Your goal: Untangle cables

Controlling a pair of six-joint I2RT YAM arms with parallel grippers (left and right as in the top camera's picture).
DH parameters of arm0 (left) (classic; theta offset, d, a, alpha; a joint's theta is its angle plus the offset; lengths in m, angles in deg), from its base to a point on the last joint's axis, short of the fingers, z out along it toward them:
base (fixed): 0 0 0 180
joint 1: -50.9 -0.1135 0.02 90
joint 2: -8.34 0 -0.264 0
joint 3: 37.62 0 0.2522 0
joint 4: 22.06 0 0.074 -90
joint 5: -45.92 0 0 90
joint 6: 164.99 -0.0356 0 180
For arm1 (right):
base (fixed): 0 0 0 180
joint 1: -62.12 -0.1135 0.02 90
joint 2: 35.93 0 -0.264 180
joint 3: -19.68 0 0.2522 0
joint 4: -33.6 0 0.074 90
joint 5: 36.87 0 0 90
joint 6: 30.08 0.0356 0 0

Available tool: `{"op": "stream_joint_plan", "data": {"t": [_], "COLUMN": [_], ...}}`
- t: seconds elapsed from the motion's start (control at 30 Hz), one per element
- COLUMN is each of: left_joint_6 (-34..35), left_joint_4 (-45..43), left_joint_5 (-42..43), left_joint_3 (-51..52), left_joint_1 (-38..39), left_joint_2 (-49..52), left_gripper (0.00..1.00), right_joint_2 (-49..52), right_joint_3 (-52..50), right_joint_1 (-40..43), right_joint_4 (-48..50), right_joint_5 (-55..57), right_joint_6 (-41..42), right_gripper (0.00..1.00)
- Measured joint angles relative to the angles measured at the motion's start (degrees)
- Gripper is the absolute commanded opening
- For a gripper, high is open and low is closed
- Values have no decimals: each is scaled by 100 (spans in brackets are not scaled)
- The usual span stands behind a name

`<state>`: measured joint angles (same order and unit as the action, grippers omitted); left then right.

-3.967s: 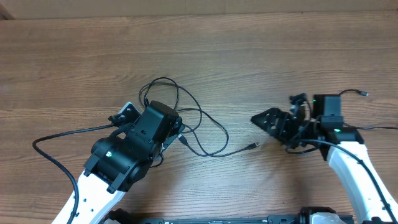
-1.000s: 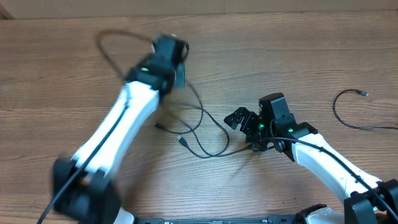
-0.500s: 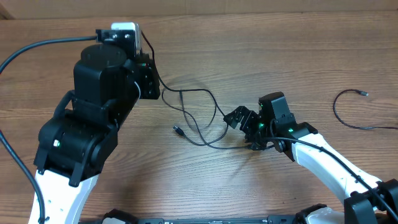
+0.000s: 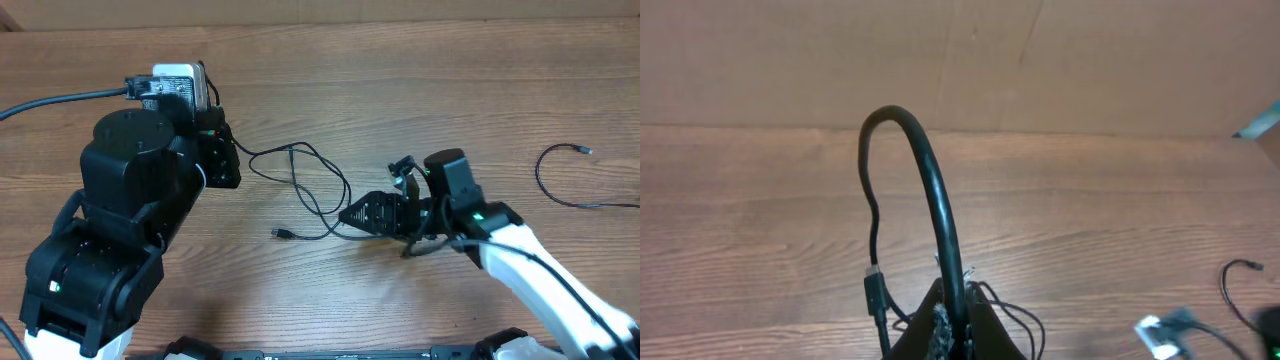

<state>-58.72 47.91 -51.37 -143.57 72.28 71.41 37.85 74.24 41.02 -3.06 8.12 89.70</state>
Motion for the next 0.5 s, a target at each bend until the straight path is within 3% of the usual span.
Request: {"op": "stream_joint_plan", "data": {"t": [0.2, 0.5], "left_joint_6": [-321, -1742], "left_joint_4": [-719, -2286], "left_joint_5": [791, 4205], "left_joint_3": [2, 11], "left_joint_1": [0, 0], "left_joint_2": [-101, -535], "left_gripper": [4, 4], "right_joint_2": [-1569, -3086], "right_joint_3": [0, 0], "right_joint_1": [0, 0], "right_joint_4": [-398, -317], "right_joint_5": [415, 1961], "right_joint_6": [-319, -1123], "right_gripper": [100, 100]}}
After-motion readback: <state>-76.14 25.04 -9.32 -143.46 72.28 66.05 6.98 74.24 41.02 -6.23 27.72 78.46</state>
